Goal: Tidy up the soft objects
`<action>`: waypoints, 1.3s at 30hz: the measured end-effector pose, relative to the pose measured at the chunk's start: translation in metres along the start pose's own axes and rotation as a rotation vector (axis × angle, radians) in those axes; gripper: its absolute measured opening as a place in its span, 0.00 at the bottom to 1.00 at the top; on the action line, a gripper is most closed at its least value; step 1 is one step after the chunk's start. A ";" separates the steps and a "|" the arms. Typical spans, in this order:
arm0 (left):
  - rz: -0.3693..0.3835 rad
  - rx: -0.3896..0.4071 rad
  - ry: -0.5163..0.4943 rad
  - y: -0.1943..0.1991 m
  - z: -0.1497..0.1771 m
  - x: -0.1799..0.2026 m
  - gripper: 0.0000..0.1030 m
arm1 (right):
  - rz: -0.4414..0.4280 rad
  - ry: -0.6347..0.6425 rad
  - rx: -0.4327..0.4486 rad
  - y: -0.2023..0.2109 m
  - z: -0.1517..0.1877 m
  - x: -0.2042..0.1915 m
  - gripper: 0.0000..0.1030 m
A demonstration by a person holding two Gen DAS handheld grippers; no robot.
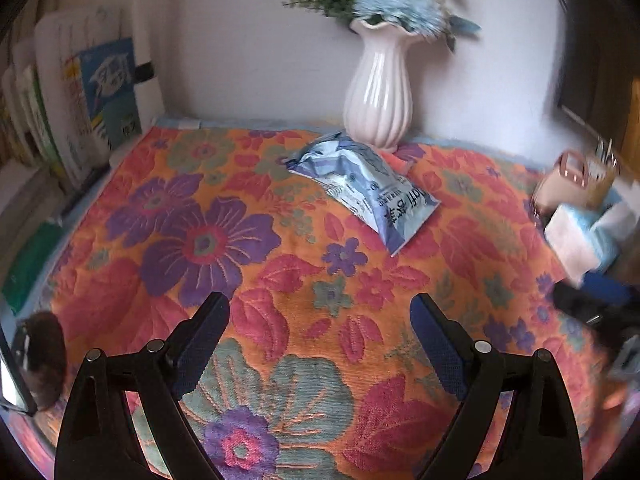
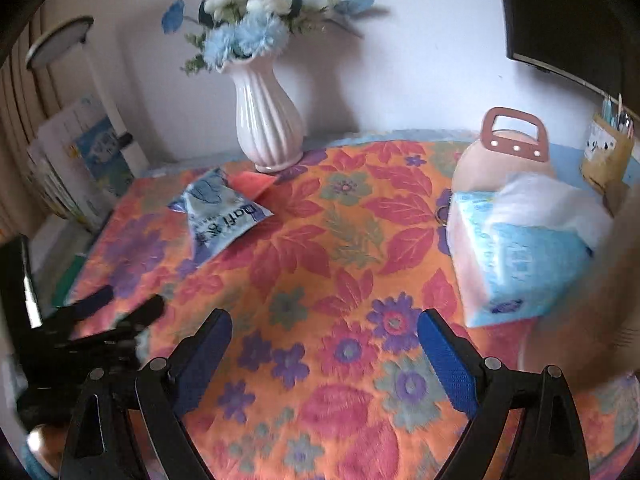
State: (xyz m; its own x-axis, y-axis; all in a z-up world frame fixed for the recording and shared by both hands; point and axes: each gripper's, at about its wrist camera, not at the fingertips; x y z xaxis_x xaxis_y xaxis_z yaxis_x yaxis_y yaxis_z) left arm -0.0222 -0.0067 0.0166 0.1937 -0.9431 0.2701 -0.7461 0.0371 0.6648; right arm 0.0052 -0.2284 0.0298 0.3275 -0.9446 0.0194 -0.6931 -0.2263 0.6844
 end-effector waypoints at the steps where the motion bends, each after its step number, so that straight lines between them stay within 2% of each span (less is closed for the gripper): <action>1: 0.009 -0.002 0.013 0.001 -0.001 -0.002 0.89 | 0.002 0.005 0.002 -0.004 0.001 -0.003 0.90; 3: 0.019 -0.005 0.038 0.002 -0.002 -0.006 0.89 | 0.026 0.023 -0.022 -0.016 0.004 -0.011 0.90; 5: 0.037 -0.010 0.055 0.002 -0.003 -0.008 0.89 | 0.095 0.068 -0.061 -0.023 0.002 -0.018 0.90; 12: 0.040 -0.019 0.100 -0.001 -0.006 -0.016 0.89 | 0.140 0.118 -0.073 -0.027 0.005 -0.026 0.92; 39: 0.044 -0.054 0.126 -0.006 -0.008 -0.022 0.89 | 0.111 0.096 -0.154 -0.041 0.007 -0.024 0.93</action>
State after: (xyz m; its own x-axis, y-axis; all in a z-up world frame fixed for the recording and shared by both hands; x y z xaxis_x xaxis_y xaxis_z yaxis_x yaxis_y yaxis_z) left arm -0.0171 0.0162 0.0121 0.2430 -0.8914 0.3826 -0.7211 0.0978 0.6858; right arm 0.0216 -0.1985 -0.0036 0.3194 -0.9332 0.1649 -0.6245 -0.0764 0.7772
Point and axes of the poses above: each gripper's, at about its wrist camera, not at the fingertips, and y roughly against the way its jaws point, x to its right, z to its underside, and after that the axes turned 15 degrees about y, right-handed
